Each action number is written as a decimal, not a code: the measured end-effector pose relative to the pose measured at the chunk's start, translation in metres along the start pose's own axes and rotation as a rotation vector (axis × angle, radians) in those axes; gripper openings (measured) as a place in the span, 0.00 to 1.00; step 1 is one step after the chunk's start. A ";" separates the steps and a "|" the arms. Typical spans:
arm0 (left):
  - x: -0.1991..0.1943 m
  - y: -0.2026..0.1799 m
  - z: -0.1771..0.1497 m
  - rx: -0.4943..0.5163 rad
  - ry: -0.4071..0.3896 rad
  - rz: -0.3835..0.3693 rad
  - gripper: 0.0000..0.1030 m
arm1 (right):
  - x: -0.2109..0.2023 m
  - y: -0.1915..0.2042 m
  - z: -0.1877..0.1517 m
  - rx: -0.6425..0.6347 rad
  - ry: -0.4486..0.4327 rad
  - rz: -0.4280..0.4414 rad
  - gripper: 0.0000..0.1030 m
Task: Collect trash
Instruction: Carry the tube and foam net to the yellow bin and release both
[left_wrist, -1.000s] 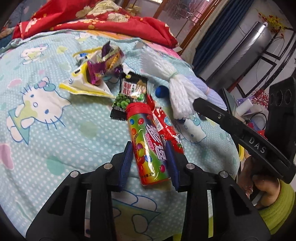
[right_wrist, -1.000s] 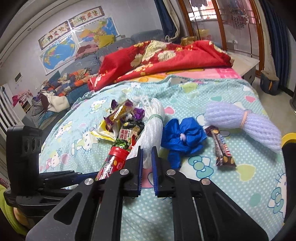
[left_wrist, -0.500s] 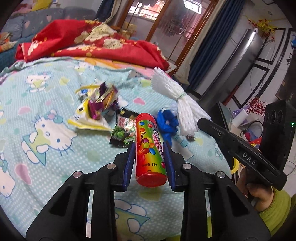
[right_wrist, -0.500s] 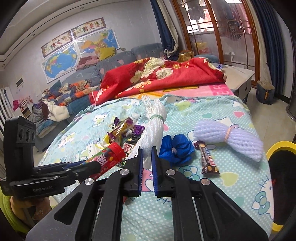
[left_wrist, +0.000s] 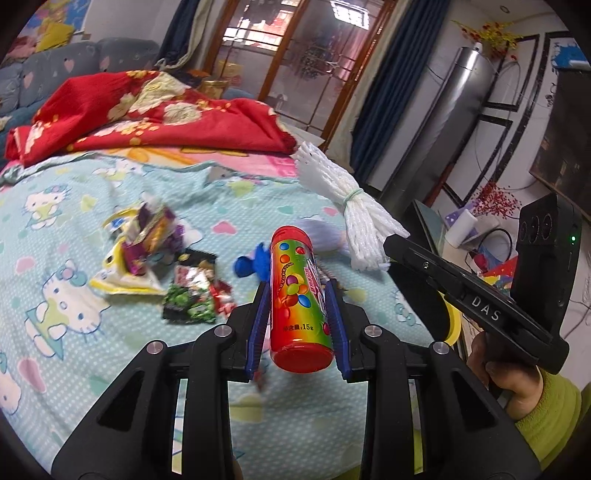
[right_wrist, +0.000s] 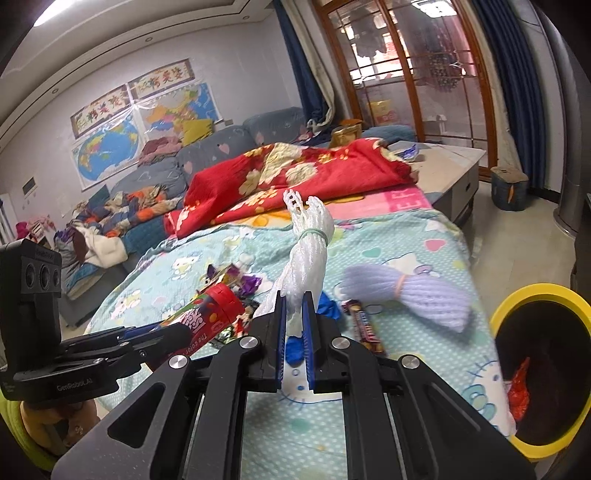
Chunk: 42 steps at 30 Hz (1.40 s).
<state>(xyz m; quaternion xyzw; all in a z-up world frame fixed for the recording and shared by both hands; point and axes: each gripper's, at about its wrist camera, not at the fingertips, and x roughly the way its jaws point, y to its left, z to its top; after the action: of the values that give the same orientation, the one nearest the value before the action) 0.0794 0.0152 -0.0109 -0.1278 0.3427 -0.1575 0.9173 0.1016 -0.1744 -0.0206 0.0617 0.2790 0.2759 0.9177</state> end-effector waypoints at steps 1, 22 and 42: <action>0.002 -0.004 0.001 0.007 0.000 -0.006 0.23 | -0.002 -0.002 0.000 0.004 -0.004 -0.005 0.08; 0.039 -0.071 0.007 0.136 0.037 -0.095 0.23 | -0.060 -0.077 -0.008 0.130 -0.093 -0.187 0.08; 0.073 -0.130 0.003 0.245 0.071 -0.169 0.23 | -0.099 -0.139 -0.022 0.259 -0.146 -0.326 0.08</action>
<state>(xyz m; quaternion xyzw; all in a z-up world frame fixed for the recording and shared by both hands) 0.1076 -0.1317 -0.0073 -0.0375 0.3410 -0.2792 0.8969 0.0867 -0.3460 -0.0293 0.1528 0.2512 0.0806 0.9524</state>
